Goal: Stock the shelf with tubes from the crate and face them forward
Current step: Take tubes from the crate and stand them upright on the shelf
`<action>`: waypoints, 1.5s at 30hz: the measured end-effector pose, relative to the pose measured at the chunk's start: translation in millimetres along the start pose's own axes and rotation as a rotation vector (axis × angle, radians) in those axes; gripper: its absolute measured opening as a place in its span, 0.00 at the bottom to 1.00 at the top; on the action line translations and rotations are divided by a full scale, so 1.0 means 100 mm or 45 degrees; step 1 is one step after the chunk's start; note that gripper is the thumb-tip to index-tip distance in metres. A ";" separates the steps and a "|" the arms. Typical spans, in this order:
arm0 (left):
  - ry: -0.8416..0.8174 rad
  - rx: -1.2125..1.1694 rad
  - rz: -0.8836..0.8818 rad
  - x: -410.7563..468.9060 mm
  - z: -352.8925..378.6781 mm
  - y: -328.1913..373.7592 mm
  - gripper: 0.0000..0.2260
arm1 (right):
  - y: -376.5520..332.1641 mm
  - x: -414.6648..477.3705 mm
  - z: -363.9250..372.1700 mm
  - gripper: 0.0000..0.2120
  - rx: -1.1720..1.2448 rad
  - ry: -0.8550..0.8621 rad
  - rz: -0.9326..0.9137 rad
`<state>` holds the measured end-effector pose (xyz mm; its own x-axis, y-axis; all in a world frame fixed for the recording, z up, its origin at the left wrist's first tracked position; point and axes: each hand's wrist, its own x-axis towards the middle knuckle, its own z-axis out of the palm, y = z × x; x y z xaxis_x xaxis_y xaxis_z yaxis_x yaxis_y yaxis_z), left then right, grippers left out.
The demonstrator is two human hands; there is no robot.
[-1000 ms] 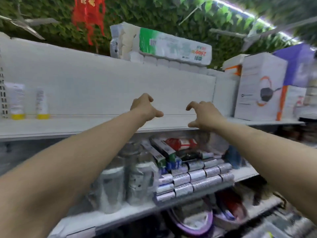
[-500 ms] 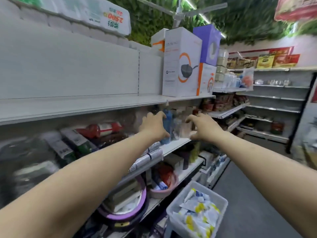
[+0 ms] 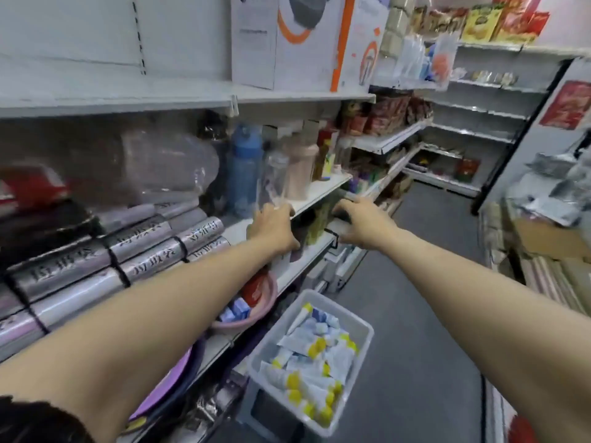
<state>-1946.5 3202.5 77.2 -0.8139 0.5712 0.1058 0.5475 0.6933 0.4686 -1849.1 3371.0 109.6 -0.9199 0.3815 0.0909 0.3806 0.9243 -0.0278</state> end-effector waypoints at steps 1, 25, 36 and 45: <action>-0.040 -0.009 -0.028 0.13 0.15 -0.03 0.31 | 0.07 0.13 0.13 0.28 0.019 -0.042 0.015; -0.452 -0.733 -1.526 0.73 4.19 -0.68 0.27 | 1.66 1.42 4.44 0.23 0.610 -1.277 0.175; -0.265 -0.879 -1.968 0.79 5.13 -0.72 0.25 | 1.71 1.34 5.39 0.16 0.982 -1.398 0.689; -0.199 -1.081 -2.170 0.87 5.57 -0.87 0.24 | 1.64 1.36 5.58 0.15 1.084 -1.439 0.926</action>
<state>-1956.3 3436.5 -442.6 -0.2592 -0.3238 -0.9099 -0.9642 0.1420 0.2241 -1964.9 3579.3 -437.9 -0.3143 0.1763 -0.9328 0.9463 0.1366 -0.2930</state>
